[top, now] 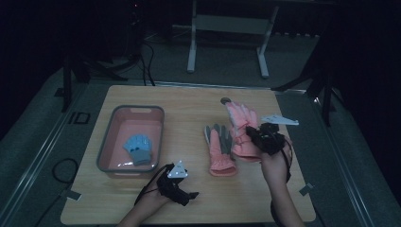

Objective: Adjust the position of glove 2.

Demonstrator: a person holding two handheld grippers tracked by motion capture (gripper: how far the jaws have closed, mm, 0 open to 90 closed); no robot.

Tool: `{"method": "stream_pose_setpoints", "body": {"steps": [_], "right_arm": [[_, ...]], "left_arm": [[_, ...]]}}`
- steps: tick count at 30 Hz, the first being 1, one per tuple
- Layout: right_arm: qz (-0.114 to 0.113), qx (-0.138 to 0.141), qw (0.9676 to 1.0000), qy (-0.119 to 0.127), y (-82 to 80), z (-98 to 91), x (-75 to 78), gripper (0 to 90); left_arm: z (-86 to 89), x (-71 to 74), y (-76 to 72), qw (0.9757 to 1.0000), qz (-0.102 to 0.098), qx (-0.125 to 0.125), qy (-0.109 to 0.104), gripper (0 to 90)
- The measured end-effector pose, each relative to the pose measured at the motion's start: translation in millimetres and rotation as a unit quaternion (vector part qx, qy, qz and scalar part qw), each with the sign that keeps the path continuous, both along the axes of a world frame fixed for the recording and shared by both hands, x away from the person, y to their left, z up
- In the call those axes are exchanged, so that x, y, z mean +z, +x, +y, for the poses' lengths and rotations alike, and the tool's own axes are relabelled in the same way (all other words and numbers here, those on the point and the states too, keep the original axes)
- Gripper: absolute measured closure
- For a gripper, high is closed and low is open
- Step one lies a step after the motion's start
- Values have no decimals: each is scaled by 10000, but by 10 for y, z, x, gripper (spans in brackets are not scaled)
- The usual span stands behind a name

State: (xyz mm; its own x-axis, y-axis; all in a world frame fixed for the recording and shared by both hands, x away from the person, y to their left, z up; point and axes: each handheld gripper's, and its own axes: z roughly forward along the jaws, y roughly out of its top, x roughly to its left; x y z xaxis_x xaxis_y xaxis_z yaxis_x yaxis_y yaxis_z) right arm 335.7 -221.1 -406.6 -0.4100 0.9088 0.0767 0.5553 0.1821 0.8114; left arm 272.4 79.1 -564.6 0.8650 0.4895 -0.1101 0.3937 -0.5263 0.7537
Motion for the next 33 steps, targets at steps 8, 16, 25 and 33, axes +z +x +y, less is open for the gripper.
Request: {"method": "stream_pose_setpoints", "body": {"steps": [8, 16, 25, 33], "right_arm": [[170, -43, 9998, 71, 16, 367, -191, 892], [476, -244, 9985, -87, 70, 553, -522, 892], [711, -313, 9968, -196, 120, 664, -867, 804], [679, -134, 9976, 16, 123, 584, -858, 598]], "left_arm": [[-9, 0, -12, 10000, -29, -32, 28, 50], [-10, -1, -16, 10000, -46, -44, 30, 50], [-14, -3, -20, 10000, -48, -37, 56, 50], [-17, -5, -24, 9999, -52, -46, 74, 50]]}}
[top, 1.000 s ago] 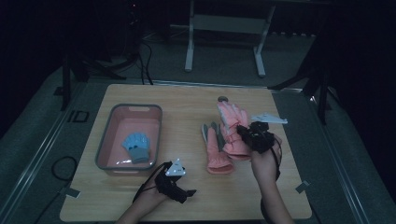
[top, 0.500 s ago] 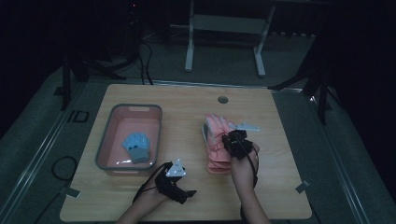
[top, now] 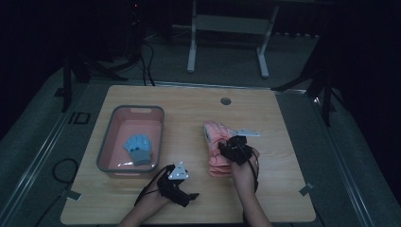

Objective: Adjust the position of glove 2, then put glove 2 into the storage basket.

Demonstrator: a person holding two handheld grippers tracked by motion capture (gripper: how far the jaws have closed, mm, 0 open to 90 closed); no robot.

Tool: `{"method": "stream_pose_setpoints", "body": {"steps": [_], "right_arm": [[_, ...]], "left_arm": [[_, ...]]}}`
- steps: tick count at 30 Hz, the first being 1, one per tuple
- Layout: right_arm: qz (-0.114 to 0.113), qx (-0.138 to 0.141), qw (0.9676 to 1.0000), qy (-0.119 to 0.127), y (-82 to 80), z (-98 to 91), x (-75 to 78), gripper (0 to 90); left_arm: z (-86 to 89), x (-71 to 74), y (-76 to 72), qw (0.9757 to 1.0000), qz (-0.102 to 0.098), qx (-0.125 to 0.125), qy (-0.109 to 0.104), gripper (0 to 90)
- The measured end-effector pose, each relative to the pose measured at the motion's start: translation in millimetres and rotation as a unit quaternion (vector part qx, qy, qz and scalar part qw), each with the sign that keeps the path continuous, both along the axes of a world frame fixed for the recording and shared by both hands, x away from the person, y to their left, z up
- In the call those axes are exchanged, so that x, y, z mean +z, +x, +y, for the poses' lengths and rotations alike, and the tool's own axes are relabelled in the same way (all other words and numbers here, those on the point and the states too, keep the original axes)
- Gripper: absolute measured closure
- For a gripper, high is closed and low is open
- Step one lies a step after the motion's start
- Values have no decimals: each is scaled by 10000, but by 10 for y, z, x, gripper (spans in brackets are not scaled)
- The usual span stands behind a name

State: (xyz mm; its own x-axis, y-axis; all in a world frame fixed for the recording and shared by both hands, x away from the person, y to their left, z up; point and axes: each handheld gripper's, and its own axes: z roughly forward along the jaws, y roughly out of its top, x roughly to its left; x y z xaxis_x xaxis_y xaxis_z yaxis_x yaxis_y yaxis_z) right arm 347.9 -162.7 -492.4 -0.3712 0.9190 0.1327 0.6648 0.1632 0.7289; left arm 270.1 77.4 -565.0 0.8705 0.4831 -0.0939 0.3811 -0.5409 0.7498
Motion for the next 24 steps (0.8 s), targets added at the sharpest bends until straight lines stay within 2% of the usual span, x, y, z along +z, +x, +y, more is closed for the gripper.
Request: {"method": "stream_pose_setpoints", "body": {"steps": [4, 7, 11, 13, 15, 18, 19, 21, 22, 23, 24], "right_arm": [[-98, 30, 9999, 137, 2, -110, 54, 513], [-79, 180, 9995, 227, 17, -169, 101, 416], [-210, 379, 9986, 317, 10, -262, 208, 275], [-215, 526, 9974, 441, 12, -313, 249, 219], [-211, 644, 9953, 692, 13, -392, 294, 177], [-207, 786, 9944, 682, 8, -470, 335, 137], [-254, 920, 9928, 726, -5, -505, 356, 138], [-354, 1129, 9912, 591, -29, -550, 380, 144], [-440, 1270, 9903, 350, -39, -567, 387, 142], [-601, 1434, 9878, 42, -55, -588, 394, 135], [-783, 1452, 9861, -185, -70, -612, 396, 135]], "left_arm": [[0, -2, 4, 10000, 11, 13, 1, 50], [2, -2, 8, 10000, 14, 26, -12, 50], [1, 0, 9, 10000, 7, 35, -1, 50], [0, 4, 6, 10000, 21, 54, -16, 50], [0, 8, 6, 9999, 61, 77, -41, 50], [-13, 16, 2, 9998, 135, 132, -102, 49], [-18, 31, -4, 9998, 130, 130, -110, 49], [-33, 65, -16, 9997, 122, 165, -119, 50], [-43, 91, -21, 9997, 127, 168, -115, 50], [-53, 109, -24, 9996, 133, 191, -140, 50], [-61, 132, -24, 9996, 147, 200, -111, 50]]}}
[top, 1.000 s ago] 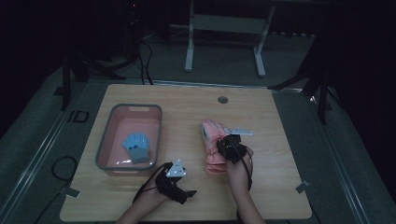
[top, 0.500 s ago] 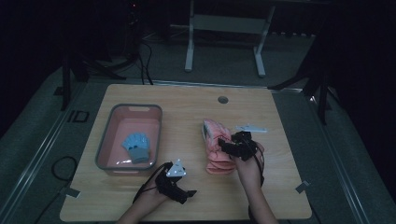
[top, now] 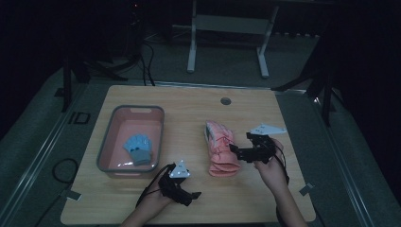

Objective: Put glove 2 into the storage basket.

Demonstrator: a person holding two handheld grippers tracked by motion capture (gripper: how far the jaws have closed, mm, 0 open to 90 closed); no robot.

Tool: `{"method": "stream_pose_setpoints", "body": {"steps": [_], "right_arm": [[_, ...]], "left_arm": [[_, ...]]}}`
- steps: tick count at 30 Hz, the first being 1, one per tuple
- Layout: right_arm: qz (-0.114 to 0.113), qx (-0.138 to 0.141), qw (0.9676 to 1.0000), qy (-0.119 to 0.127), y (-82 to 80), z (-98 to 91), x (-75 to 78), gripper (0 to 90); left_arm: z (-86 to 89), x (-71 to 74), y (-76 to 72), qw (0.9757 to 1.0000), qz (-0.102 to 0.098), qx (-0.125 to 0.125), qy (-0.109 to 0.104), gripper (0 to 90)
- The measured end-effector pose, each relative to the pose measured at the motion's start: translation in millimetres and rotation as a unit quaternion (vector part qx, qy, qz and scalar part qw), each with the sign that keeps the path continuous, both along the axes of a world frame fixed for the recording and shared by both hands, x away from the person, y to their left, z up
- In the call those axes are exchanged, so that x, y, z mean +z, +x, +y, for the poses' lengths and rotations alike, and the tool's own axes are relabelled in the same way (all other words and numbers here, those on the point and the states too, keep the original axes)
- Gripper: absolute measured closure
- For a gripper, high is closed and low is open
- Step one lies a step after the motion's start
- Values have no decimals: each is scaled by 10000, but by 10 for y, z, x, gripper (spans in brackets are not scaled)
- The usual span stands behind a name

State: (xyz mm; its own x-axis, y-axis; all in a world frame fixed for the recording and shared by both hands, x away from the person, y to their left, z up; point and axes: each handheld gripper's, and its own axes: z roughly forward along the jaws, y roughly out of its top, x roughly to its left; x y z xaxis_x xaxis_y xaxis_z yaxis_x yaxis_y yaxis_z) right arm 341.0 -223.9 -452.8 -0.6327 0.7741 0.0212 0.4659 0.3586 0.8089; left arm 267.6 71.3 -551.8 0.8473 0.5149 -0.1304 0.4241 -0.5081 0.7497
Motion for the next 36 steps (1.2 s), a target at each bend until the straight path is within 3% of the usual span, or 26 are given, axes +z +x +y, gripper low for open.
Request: {"method": "stream_pose_setpoints", "body": {"steps": [2, 5, 8, 11, 15, 17, 19, 20, 22, 23, 28, 31, 34, 36], "right_arm": [[-112, 66, 9998, -164, -12, -64, 2, 135], [79, 8, 9999, -143, -16, -174, 4, 136], [213, -78, 9997, 101, -15, -295, -9, 134], [330, -109, 9992, 203, -17, -353, -13, 117], [330, -20, 9987, 387, -28, -389, 7, 117], [177, -28, 9991, 393, -34, -406, 23, 173], [192, 21, 9993, 307, -16, -415, 31, 251], [183, 29, 9996, 230, -6, -412, 32, 343], [195, 72, 9997, 147, 32, -399, 25, 383], [195, 86, 9997, 80, 49, -390, 20, 446], [211, 125, 9996, -128, 170, -329, -33, 512], [249, 133, 9994, -181, 242, -299, -71, 544], [288, 148, 9994, -99, 275, -286, -82, 562], [312, 147, 9994, -42, 309, -258, -81, 589]], "left_arm": [[-21, 59, -10, 9999, -39, 77, 79, 50], [-33, 177, -31, 9996, -130, 266, 29, 50], [-38, 298, -12, 9991, 36, 391, -135, 50], [-80, 406, 17, 9991, 133, 326, -215, 50], [-183, 517, 84, 9994, 31, 304, -147, 52], [-230, 578, 139, 9993, -16, 303, -206, 52], [-270, 636, 201, 9993, -42, 291, -229, 53], [-289, 671, 239, 9993, -68, 268, -249, 56], [-333, 731, 330, 9993, -87, 268, -251, 60], [-361, 759, 376, 9993, -88, 277, -232, 63], [-545, 918, 586, 9991, -307, 272, -53, 97], [-609, 971, 732, 9989, -344, 321, -58, 163], [-620, 981, 814, 9990, -291, 303, -131, 399], [-655, 969, 940, 9985, -210, 488, -164, 430]]}}
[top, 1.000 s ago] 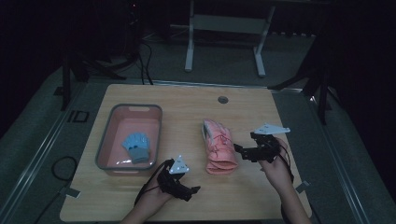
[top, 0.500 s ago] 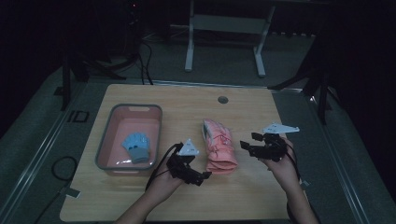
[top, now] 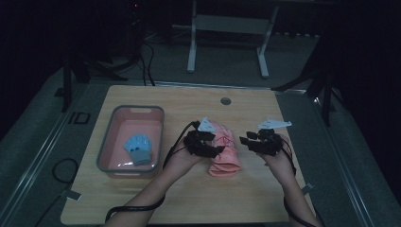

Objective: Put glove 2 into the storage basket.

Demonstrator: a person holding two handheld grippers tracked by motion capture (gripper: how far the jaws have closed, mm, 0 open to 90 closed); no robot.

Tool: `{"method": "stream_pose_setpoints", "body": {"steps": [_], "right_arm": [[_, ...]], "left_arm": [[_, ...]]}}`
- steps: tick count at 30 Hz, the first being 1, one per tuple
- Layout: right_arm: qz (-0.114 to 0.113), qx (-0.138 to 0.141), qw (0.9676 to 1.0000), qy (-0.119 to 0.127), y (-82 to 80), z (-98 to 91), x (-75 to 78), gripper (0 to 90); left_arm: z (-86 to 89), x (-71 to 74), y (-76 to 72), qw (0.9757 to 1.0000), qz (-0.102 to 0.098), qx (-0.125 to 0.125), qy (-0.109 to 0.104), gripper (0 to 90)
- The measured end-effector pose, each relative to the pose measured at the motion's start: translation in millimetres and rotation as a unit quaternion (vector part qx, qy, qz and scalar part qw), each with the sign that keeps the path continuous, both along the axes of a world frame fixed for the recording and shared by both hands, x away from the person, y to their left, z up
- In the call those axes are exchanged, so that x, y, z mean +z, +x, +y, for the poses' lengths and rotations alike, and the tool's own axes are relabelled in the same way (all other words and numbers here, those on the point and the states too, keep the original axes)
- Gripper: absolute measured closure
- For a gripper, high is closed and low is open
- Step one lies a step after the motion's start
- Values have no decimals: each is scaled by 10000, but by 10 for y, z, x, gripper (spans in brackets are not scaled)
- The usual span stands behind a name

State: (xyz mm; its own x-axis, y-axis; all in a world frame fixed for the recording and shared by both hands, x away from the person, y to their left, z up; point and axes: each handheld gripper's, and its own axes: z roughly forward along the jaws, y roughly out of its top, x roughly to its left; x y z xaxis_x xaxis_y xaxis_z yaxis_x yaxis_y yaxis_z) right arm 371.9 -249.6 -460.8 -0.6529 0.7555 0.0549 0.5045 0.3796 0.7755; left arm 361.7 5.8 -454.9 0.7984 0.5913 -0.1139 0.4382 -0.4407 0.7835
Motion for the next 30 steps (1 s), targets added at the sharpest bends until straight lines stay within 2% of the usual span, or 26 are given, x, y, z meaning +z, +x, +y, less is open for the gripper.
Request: {"method": "stream_pose_setpoints", "body": {"steps": [3, 4, 5, 6, 8, 10, 12, 13, 14, 15, 16, 17, 20, 21, 22, 23, 24, 25, 27, 28, 29, 30], "right_arm": [[65, 17, 10000, 36, 33, 59, -6, 597], [50, 29, 10000, 39, 43, 87, -17, 597], [76, 41, 10000, 34, 59, 113, -36, 585], [141, 47, 9999, 39, 77, 139, -61, 570], [260, 37, 9996, 76, 101, 189, -122, 554], [396, 8, 9992, 79, 114, 238, -205, 501], [550, -15, 9984, 92, 122, 264, -280, 465], [666, -79, 9977, 106, 133, 272, -339, 418], [758, -132, 9969, 144, 143, 269, -373, 403], [758, -132, 9969, 144, 143, 269, -373, 403], [939, -193, 9952, 215, 160, 258, -416, 389], [1362, -347, 9894, 372, 211, 233, -521, 372], [1822, -380, 9811, 533, 280, 224, -642, 380], [1822, -380, 9811, 533, 280, 224, -642, 380], [2010, -418, 9767, 630, 306, 215, -672, 380], [2339, -441, 9676, 846, 361, 185, -734, 402], [2488, -411, 9628, 972, 380, 178, -759, 464], [2543, -331, 9608, 1058, 390, 176, -773, 489], [2344, -241, 9668, 988, 367, 203, -752, 626], [2144, -222, 9726, 867, 329, 237, -721, 671], [2024, -260, 9761, 740, 293, 275, -689, 711], [1911, -288, 9792, 618, 261, 307, -651, 733]], "left_arm": [[-34, -47, 105, 9997, 163, 166, 1, 452], [-56, -76, 134, 9994, 185, 265, 91, 446], [-73, -112, 163, 9991, 241, 324, 147, 414], [-85, -166, 203, 9983, 394, 391, 184, 381], [-79, -240, 232, 9968, 497, 599, 171, 350], [-66, -335, 261, 9941, 691, 810, 192, 287], [-36, -464, 296, 9905, 1029, 906, 107, 286], [-27, -508, 302, 9894, 1128, 905, 116, 273], [-14, -566, 315, 9872, 1307, 916, 29, 268], [-14, -566, 315, 9872, 1307, 916, 29, 263], [8, -676, 342, 9824, 1622, 916, -125, 263], [8, -719, 354, 9812, 1711, 888, -139, 246], [27, -829, 399, 9763, 2006, 737, -335, 261], [27, -829, 399, 9763, 2006, 737, -335, 295], [27, -829, 399, 9763, 2006, 737, -335, 295], [54, -908, 435, 9699, 2264, 662, -606, 334], [56, -910, 432, 9701, 2252, 627, -651, 373], [57, -906, 426, 9707, 2229, 616, -657, 421], [55, -883, 409, 9714, 2180, 625, -705, 515], [48, -861, 395, 9731, 2126, 607, -651, 561], [43, -841, 384, 9741, 2090, 598, -617, 590], [48, -820, 379, 9741, 2102, 592, -595, 611]]}}
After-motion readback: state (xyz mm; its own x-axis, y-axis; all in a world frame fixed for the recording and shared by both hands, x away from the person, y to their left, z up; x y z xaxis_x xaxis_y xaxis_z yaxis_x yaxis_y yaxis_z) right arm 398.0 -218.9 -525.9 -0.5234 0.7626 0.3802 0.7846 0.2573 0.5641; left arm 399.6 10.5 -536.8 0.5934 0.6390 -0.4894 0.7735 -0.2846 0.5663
